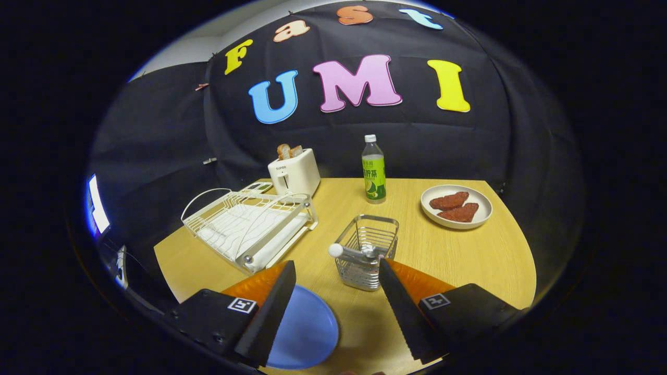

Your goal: Take the plate from the dish rack, then take the spoon from the basket and place it into the plate.

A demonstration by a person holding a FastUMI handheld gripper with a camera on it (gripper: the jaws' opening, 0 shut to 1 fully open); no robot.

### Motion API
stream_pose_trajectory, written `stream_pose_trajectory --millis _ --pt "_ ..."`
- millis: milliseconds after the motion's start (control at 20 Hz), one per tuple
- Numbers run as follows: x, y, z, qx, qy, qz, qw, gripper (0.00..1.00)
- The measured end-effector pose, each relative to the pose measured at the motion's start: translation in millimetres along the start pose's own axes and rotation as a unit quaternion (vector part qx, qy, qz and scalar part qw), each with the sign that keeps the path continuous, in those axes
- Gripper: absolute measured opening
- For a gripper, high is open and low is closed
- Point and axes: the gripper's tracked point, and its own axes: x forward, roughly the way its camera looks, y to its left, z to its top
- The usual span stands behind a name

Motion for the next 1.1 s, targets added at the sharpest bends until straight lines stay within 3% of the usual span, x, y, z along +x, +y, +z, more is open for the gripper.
stream_pose_trajectory --millis 250,600,750,800,950,1100 --pt "31.5 -8.2 8.1 -0.038 -0.025 -0.014 0.999 0.98" --pt "66.0 -9.5 8.2 -0.070 -0.036 -0.024 0.997 0.71" --pt "75.0 -12.4 5.9 -0.073 -0.025 -0.037 0.996 0.51" --pt "75.8 -12.4 8.0 -0.072 -0.028 -0.037 0.996 0.51" --pt "76.0 -9.5 12.1 -0.070 -0.034 -0.035 0.996 0.33" --pt "79.7 -10.2 9.2 -0.072 -0.023 -0.039 0.996 0.31"
